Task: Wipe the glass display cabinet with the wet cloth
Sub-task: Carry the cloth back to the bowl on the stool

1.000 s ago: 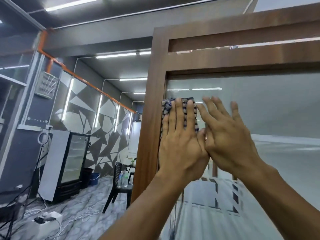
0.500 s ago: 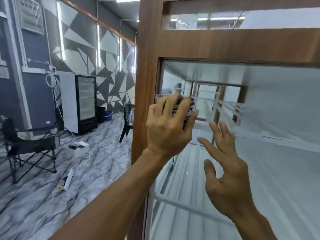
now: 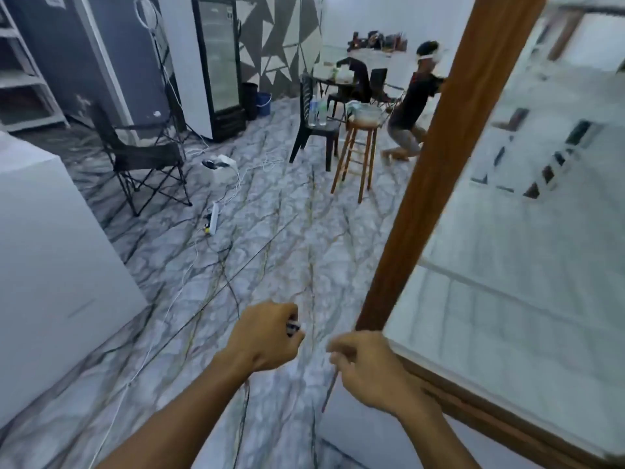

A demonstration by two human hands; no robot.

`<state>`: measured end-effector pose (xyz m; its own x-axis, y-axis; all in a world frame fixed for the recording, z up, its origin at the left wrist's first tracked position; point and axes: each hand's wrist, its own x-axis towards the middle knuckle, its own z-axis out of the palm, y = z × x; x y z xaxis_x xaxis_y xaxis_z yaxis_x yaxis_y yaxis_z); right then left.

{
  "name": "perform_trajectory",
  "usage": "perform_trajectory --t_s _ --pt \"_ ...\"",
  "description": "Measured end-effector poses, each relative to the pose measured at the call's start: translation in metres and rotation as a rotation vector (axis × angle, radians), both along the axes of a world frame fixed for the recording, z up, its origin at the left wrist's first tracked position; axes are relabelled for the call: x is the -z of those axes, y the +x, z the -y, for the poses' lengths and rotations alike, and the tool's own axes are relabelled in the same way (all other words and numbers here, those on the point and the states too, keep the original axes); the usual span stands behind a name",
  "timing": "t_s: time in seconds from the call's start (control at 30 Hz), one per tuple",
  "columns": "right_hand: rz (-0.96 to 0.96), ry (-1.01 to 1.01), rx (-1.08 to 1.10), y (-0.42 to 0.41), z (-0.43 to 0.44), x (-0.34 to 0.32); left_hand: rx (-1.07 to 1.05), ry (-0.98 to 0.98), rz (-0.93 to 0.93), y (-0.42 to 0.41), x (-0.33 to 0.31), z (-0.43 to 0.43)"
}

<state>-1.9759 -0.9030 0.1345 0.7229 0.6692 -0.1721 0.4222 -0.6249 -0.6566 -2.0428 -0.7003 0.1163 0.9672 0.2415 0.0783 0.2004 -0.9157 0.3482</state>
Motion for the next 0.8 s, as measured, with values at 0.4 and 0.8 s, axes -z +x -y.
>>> perform_trajectory --t_s 0.4,0.8 --pt "-0.167 -0.345 -0.064 0.04 -0.207 0.096 -0.041 -0.083 -0.357 0.013 0.088 -0.176" --pt "-0.18 -0.412 -0.033 0.234 -0.341 0.138 0.025 -0.081 -0.358 0.219 0.119 -0.307"
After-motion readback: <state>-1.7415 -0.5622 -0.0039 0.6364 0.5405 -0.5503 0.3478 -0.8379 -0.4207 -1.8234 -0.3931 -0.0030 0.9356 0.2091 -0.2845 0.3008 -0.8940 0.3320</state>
